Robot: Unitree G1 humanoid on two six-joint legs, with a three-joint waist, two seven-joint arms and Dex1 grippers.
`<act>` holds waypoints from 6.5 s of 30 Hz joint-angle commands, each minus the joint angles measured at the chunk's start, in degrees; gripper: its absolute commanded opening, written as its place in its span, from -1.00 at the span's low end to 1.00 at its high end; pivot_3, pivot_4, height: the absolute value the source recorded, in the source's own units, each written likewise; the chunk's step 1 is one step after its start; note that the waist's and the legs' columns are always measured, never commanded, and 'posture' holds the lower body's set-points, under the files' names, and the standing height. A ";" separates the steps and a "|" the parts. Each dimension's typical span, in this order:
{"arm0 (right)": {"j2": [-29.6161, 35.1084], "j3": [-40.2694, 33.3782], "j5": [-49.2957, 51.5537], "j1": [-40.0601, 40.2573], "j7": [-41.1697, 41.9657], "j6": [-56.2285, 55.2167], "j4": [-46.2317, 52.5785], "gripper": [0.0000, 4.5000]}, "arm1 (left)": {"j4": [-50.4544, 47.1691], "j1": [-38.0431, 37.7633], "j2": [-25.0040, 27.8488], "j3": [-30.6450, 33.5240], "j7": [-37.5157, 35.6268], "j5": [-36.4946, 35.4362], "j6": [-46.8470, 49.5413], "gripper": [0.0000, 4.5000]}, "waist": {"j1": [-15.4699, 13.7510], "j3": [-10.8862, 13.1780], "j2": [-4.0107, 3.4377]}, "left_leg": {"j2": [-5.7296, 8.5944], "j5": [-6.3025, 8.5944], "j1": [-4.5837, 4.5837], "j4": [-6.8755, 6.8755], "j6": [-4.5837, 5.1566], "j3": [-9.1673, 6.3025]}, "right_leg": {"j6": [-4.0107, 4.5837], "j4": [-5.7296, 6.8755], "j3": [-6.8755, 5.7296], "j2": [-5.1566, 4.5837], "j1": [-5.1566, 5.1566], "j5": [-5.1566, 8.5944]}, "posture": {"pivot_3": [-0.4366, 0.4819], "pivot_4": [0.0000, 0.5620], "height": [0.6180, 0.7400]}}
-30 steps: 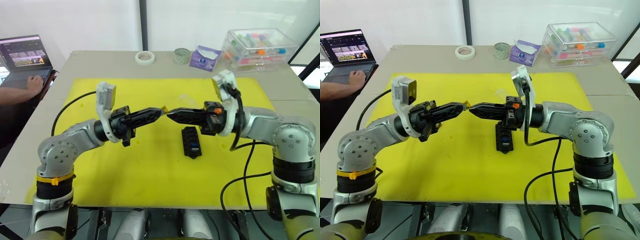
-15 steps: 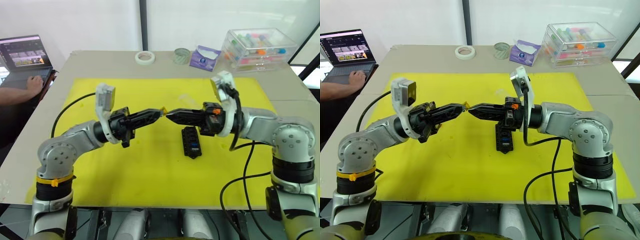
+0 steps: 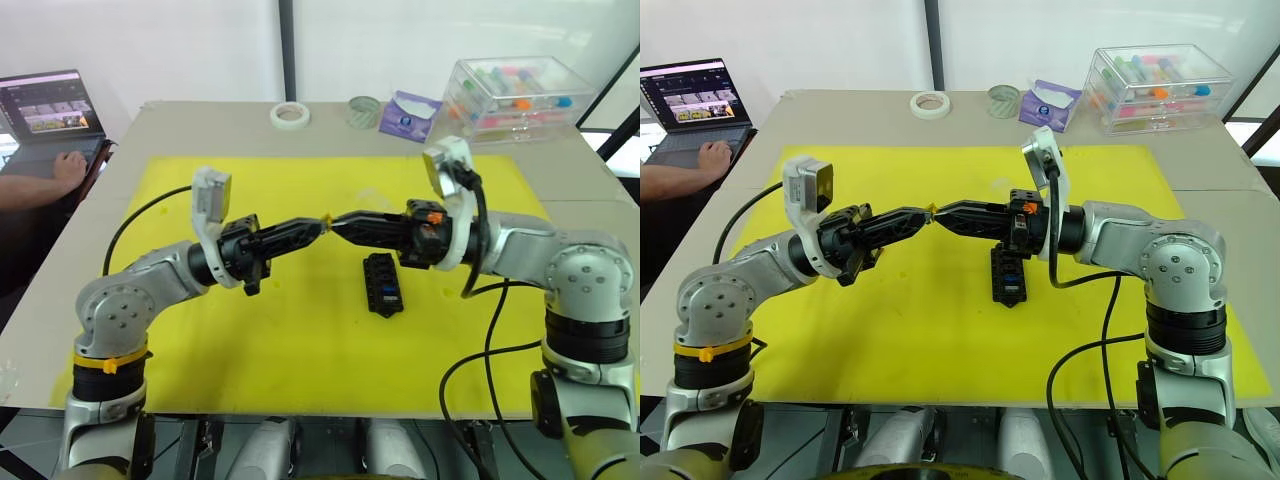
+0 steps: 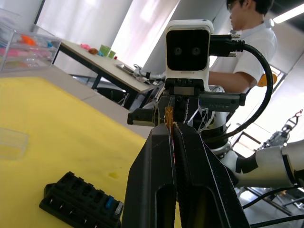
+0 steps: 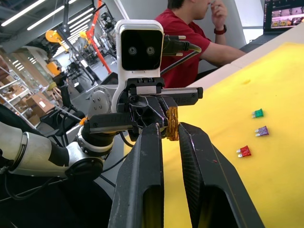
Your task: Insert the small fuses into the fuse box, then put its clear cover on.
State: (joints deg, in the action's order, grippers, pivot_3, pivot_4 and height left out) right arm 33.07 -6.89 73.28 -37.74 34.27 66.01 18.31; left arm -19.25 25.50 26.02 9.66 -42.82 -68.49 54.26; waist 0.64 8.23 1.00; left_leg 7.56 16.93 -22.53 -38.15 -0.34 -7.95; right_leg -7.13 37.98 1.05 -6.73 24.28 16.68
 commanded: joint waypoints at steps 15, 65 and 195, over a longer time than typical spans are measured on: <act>0.25 -0.25 0.71 -0.01 0.46 -0.78 1.70 -0.71 | -2.22 -0.10 -0.28 -0.16 -0.44 -0.69 -1.53 -1.00 | 0.00 0.00 0.00 | 0.00 0.00 0.00 0.01 0.00 0.00 | 0.00 -0.01 0.00 0.00 0.00 0.00 | -0.05 -0.47 1.00; 22.65 1.67 -16.60 2.31 18.08 -8.18 3.54 -1.00 | -4.15 -10.99 8.06 -13.41 -18.05 28.55 -26.18 0.98 | -0.33 0.13 -0.20 | -0.05 0.02 0.00 0.13 0.04 0.03 | 0.00 -0.24 -0.02 0.00 -0.06 0.00 | -0.05 -0.47 1.00; 24.52 26.67 -67.92 -3.10 41.11 -31.58 -0.37 -1.00 | 22.86 -0.76 -12.61 -29.08 -14.20 57.76 -54.70 0.98 | -1.37 0.17 -0.27 | -0.04 0.04 -0.01 -0.01 0.07 0.12 | -0.02 -0.19 -0.10 0.01 -0.05 -0.01 | -0.05 -0.47 1.00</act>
State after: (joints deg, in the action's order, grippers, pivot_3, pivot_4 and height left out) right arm 57.35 21.57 5.24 -39.31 74.90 34.54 17.06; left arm 5.00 24.73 13.45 -19.46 -57.27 -10.64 -0.29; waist -0.73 8.40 0.73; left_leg 7.52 16.97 -22.54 -38.16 -0.27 -7.84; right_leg -7.15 37.79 0.96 -6.72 24.23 16.67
